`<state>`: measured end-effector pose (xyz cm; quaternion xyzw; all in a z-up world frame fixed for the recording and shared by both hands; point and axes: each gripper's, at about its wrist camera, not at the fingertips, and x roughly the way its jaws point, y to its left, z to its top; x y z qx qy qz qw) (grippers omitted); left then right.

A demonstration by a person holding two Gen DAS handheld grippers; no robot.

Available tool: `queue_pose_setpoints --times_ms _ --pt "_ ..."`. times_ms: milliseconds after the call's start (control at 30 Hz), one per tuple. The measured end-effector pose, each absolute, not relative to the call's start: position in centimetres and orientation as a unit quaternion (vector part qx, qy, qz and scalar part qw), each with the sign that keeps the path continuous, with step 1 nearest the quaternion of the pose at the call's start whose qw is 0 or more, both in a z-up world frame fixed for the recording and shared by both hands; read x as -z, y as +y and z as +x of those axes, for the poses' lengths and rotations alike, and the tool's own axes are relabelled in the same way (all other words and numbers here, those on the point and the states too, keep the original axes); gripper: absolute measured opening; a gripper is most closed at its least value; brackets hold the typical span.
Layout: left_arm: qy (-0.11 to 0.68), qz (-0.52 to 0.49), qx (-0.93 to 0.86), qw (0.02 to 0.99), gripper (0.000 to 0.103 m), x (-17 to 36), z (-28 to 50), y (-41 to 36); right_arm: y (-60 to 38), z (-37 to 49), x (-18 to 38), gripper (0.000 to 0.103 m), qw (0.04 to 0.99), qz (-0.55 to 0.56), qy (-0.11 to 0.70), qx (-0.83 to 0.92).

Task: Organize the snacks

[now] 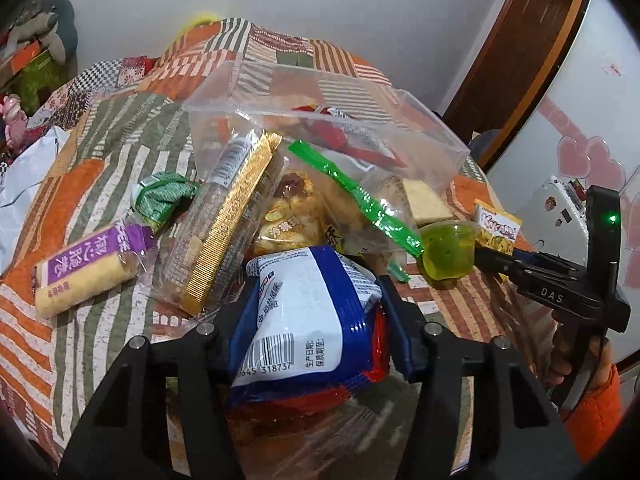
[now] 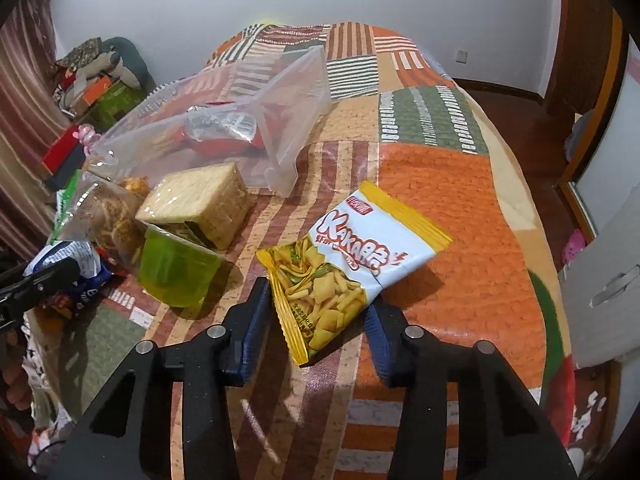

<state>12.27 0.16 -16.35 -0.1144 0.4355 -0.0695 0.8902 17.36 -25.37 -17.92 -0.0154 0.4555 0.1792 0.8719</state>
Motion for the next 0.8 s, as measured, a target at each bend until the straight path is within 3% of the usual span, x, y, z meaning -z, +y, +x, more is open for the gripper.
queue_pose_setpoints --times_ms 400,433,467,700,767,800 --pt "0.393 -0.114 0.065 0.910 0.056 12.9 10.6 0.8 -25.0 16.2 15.7 0.032 0.890 -0.024 0.417 -0.183" --pt "0.389 -0.113 0.063 0.912 0.056 12.7 10.3 0.9 -24.9 16.3 15.6 0.011 0.891 -0.024 0.413 -0.185" --pt "0.382 -0.112 0.059 0.915 0.056 12.3 10.1 1.0 -24.7 16.3 15.3 0.005 0.890 -0.026 0.413 -0.192" --pt "0.359 -0.118 0.052 0.925 0.056 10.5 9.6 1.9 -23.7 16.2 14.8 0.008 0.883 -0.025 0.414 -0.218" --pt "0.353 -0.119 0.049 0.927 0.056 10.1 9.5 2.2 -23.8 16.1 14.9 0.014 0.881 -0.017 0.416 -0.224" --pt "0.351 -0.119 0.048 0.927 0.056 10.0 9.5 2.2 -23.8 16.1 14.9 0.025 0.882 -0.020 0.414 -0.223"
